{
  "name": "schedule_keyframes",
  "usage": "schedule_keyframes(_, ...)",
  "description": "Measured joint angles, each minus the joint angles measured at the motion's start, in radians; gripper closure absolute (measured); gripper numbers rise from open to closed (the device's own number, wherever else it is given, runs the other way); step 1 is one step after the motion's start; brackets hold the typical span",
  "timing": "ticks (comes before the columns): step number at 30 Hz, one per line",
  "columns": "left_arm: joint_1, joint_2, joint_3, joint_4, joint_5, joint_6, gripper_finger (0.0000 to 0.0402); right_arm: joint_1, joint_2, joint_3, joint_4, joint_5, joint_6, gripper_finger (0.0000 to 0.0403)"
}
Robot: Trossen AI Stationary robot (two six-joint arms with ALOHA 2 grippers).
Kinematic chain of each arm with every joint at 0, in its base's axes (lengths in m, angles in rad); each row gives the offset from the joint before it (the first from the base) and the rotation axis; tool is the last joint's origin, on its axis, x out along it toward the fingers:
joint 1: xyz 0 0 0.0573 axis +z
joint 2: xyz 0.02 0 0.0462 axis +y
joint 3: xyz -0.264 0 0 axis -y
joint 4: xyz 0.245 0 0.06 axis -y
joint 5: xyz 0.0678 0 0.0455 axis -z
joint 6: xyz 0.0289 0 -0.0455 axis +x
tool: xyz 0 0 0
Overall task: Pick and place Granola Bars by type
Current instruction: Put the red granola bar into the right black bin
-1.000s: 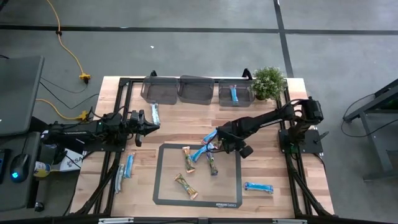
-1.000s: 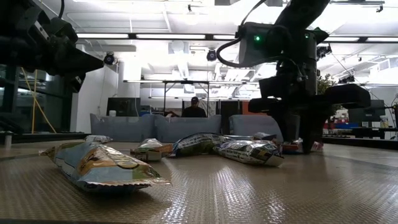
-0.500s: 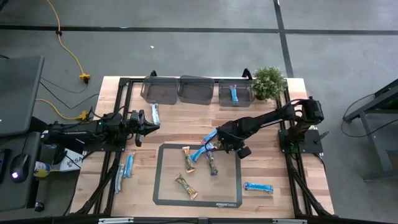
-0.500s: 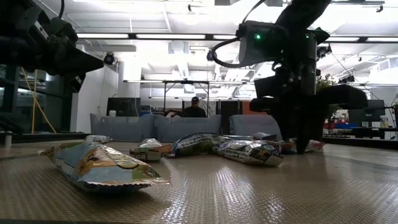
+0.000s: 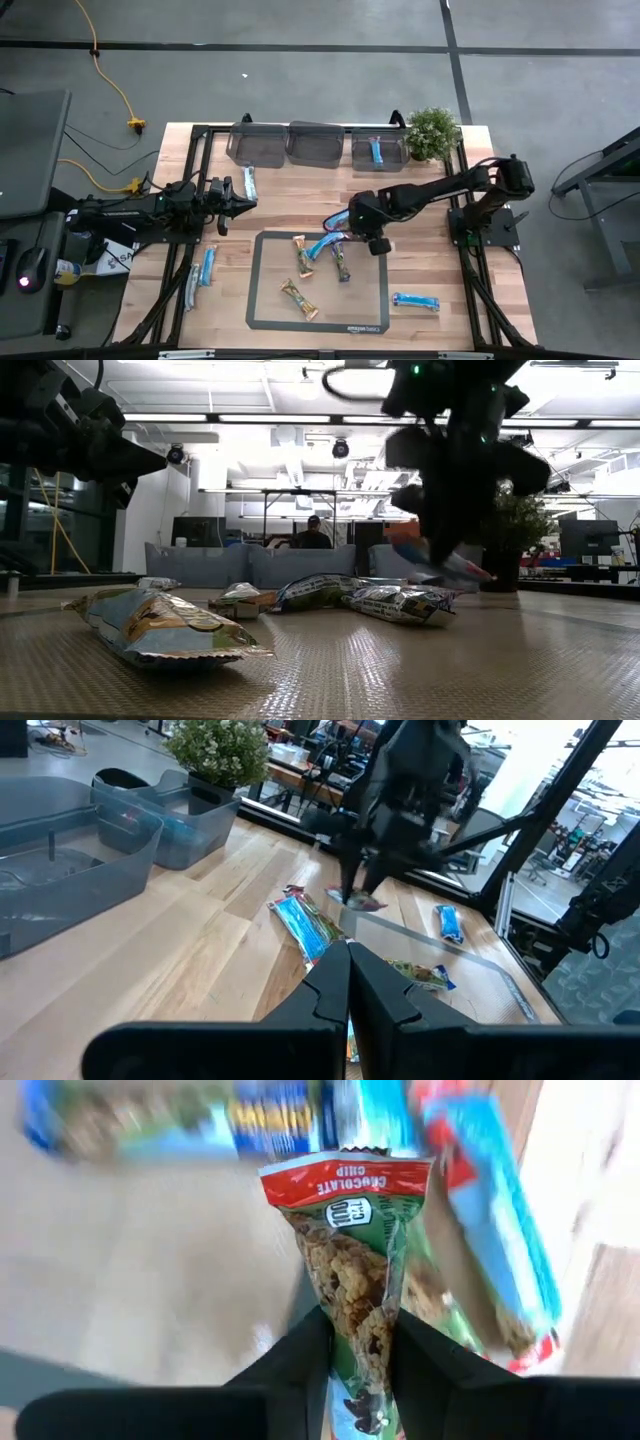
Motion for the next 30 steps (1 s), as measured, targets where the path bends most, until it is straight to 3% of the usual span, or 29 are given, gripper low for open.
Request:
schedule_keyframes(8, 0.0, 0.0, 0.0, 0.0, 0.0, 0.0, 0.0401, 0.021, -0.08, 0.0, 0.404, -0.064, 0.236, 0.032)
schedule_keyframes(19, 0.0, 0.0, 0.0, 0.0, 0.0, 0.0, 0.0401, 0.074, -0.191, 0.002, 0.98, 0.153, 0.304, 0.032)
schedule_keyframes(24, 0.0, 0.0, 0.0, 0.0, 0.0, 0.0, 0.0401, 0.09, -0.243, 0.086, 0.984, 0.245, 0.215, 0.032)
schedule_keyframes(30, 0.0, 0.0, 0.0, 0.0, 0.0, 0.0, 0.0401, 0.104, -0.249, 0.312, 0.893, 0.345, 0.011, 0.032)
